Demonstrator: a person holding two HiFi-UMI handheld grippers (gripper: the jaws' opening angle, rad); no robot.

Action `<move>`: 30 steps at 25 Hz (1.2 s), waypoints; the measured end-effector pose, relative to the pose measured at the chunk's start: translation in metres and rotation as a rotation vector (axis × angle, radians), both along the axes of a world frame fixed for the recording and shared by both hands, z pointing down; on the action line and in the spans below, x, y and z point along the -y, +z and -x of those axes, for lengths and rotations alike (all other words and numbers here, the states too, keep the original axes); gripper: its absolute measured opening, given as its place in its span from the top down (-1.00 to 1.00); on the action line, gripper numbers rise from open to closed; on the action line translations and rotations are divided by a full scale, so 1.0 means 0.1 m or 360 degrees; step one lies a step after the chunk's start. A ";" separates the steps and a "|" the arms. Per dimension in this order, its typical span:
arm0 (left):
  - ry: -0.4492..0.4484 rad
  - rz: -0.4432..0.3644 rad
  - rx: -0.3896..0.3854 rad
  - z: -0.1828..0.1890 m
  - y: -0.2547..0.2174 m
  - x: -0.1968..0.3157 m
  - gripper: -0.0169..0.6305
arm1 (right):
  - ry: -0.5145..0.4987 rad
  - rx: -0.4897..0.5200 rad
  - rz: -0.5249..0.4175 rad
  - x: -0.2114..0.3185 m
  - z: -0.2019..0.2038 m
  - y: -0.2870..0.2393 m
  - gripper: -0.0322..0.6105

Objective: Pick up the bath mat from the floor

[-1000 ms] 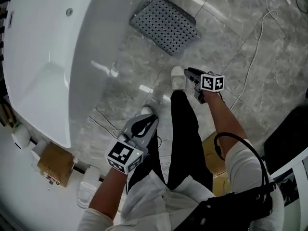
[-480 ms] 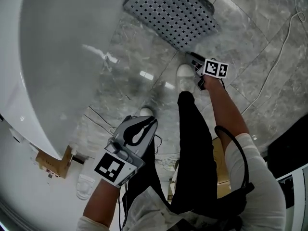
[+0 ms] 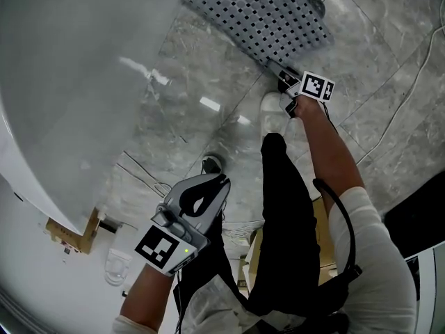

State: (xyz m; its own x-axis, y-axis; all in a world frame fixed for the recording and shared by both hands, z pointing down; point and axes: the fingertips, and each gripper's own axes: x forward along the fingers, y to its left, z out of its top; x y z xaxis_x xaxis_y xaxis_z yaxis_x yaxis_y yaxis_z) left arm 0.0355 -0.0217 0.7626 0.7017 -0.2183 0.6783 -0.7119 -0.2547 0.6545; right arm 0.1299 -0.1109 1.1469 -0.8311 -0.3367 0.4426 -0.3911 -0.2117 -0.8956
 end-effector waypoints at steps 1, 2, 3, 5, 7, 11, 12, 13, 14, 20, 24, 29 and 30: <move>-0.0010 -0.0026 -0.0016 0.02 0.00 0.02 0.92 | 0.0012 0.0021 -0.0005 0.02 0.01 -0.04 0.57; -0.0016 -0.0042 -0.0027 0.03 -0.01 0.03 0.92 | 0.0018 0.0047 -0.0012 0.02 0.02 -0.09 0.64; -0.0018 -0.0049 -0.0033 0.04 -0.02 0.04 0.92 | 0.0019 0.0070 -0.0022 0.03 0.03 -0.14 0.68; -0.0019 -0.0043 -0.0034 0.02 -0.07 0.05 0.92 | 0.0011 0.0091 -0.0059 0.06 0.02 -0.26 0.75; -0.0025 -0.0053 -0.0030 0.01 -0.15 0.06 0.92 | 0.0005 0.0092 -0.0096 0.10 0.02 -0.43 0.81; -0.0050 -0.0123 -0.0042 -0.03 -0.44 0.15 0.92 | -0.0004 0.0091 -0.0168 0.29 0.01 -0.89 0.85; -0.0056 -0.0140 -0.0052 -0.04 -0.53 0.18 0.92 | -0.0013 0.0085 -0.0187 0.35 0.02 -1.01 0.85; -0.0061 -0.0160 -0.0061 -0.04 -0.62 0.21 0.92 | -0.0021 0.0076 -0.0203 0.40 0.03 -1.12 0.86; -0.0063 -0.0179 -0.0066 -0.04 -0.71 0.25 0.92 | -0.0026 0.0068 -0.0214 0.45 0.04 -1.25 0.86; -0.0039 -0.0333 -0.0091 0.01 -1.36 0.41 0.93 | -0.0032 0.0036 -0.0305 0.76 0.06 -2.05 0.87; -0.0035 -0.0453 -0.0089 0.17 -1.78 0.50 0.93 | -0.0024 0.0016 -0.0352 0.88 0.07 -2.58 0.87; -0.0022 -0.0535 -0.0073 0.37 -2.24 0.41 0.93 | -0.0027 -0.0017 -0.0366 0.80 0.10 -3.24 0.87; -0.0020 -0.0565 -0.0080 0.38 -2.33 0.39 0.93 | -0.0037 -0.0028 -0.0368 0.76 0.10 -3.37 0.87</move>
